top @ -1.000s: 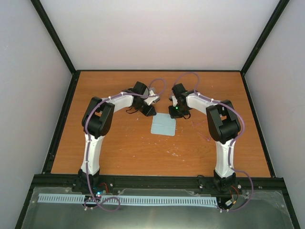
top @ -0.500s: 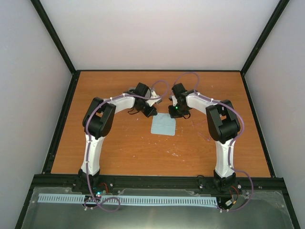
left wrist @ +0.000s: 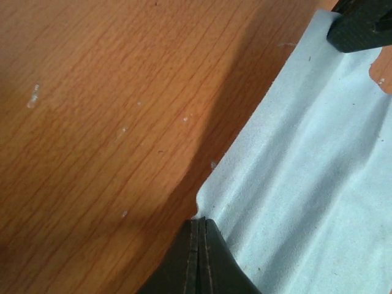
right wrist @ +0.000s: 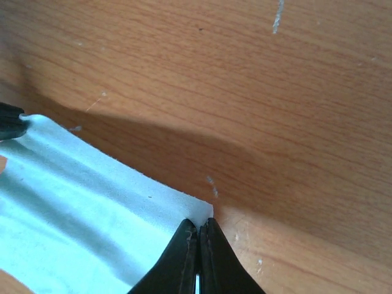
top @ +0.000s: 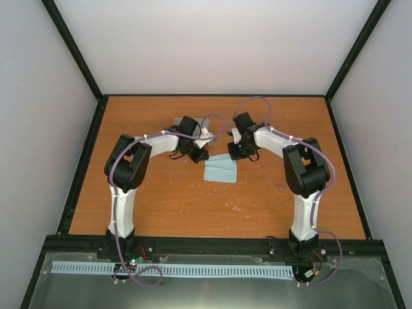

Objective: Organize the sunglasses
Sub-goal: Fold the glasses cleaning cloth at the center of the board.

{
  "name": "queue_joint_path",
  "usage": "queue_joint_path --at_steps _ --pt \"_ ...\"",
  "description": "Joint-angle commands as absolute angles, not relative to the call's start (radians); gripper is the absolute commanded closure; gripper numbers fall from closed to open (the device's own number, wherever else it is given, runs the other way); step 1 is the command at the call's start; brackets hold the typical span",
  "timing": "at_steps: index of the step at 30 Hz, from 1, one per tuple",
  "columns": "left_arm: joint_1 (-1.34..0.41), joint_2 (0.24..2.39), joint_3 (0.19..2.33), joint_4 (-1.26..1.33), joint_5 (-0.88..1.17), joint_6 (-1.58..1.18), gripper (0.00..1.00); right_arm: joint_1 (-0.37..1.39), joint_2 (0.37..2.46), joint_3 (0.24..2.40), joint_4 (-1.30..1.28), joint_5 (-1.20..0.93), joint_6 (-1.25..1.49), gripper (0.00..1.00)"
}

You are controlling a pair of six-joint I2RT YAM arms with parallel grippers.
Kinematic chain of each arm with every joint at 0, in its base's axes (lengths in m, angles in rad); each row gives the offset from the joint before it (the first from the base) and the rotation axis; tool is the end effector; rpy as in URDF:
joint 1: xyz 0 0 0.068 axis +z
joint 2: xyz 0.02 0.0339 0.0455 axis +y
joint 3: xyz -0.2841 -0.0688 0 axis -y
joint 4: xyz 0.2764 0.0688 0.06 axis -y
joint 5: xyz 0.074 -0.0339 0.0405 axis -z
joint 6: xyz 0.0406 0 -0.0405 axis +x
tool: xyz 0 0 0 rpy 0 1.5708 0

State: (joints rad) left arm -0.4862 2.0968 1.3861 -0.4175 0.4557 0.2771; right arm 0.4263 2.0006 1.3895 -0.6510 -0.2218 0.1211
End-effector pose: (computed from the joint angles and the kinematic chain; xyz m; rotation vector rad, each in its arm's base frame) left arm 0.3971 -0.2301 0.1245 1.1244 2.4274 -0.6788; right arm 0.3912 0.1875 0.1541 -0.4860 2.8327 0.4289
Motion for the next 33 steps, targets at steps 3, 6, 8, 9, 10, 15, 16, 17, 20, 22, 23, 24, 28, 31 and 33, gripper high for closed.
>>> queue_joint_path --at_steps 3,6,8,9,10,15,16,17,20,22,23,24,28,31,33 --pt "-0.495 2.011 1.362 -0.342 0.446 0.283 1.0 0.429 1.922 1.336 -0.602 -0.25 0.099 0.97" --pt "-0.495 1.988 1.352 -0.311 0.442 0.277 1.0 0.431 1.91 1.323 -0.589 -0.26 0.099 0.97" --pt "-0.495 1.979 1.349 -0.301 0.445 0.278 1.0 0.43 1.906 1.32 -0.586 -0.263 0.098 0.97" --pt "-0.495 1.975 1.347 -0.301 0.448 0.283 1.0 0.431 1.906 1.319 -0.584 -0.267 0.097 0.97" --pt "-0.495 1.973 1.345 -0.301 0.449 0.293 1.0 0.431 1.905 1.318 -0.583 -0.269 0.096 0.97" --pt "-0.503 1.947 1.276 -0.284 0.434 0.381 1.0 0.432 1.89 1.297 -0.576 -0.296 0.09 0.97" --pt "-0.506 1.942 1.262 -0.279 0.43 0.396 1.0 0.433 1.888 1.29 -0.574 -0.3 0.087 0.97" --pt "-0.506 1.937 1.249 -0.275 0.425 0.408 1.0 0.434 1.884 1.283 -0.573 -0.304 0.085 0.97" --pt "-0.509 1.918 1.216 -0.257 0.416 0.437 1.0 0.438 1.871 1.261 -0.565 -0.313 0.076 0.97" --pt "-0.511 1.905 1.199 -0.242 0.41 0.448 1.0 0.443 1.862 1.244 -0.56 -0.326 0.07 0.97" --pt "-0.512 1.899 1.19 -0.237 0.408 0.451 1.0 0.445 1.859 1.237 -0.558 -0.328 0.067 0.97" --pt "-0.513 1.894 1.186 -0.233 0.407 0.453 1.0 0.447 1.857 1.229 -0.558 -0.33 0.064 0.97" --pt "-0.522 1.878 1.171 -0.221 0.412 0.455 1.0 0.454 1.849 1.209 -0.564 -0.343 0.047 0.97" --pt "-0.535 1.865 1.149 -0.209 0.417 0.463 1.0 0.458 1.84 1.19 -0.564 -0.345 0.045 0.97" --pt "-0.542 1.859 1.138 -0.207 0.422 0.467 1.0 0.458 1.836 1.176 -0.565 -0.344 0.046 0.97"
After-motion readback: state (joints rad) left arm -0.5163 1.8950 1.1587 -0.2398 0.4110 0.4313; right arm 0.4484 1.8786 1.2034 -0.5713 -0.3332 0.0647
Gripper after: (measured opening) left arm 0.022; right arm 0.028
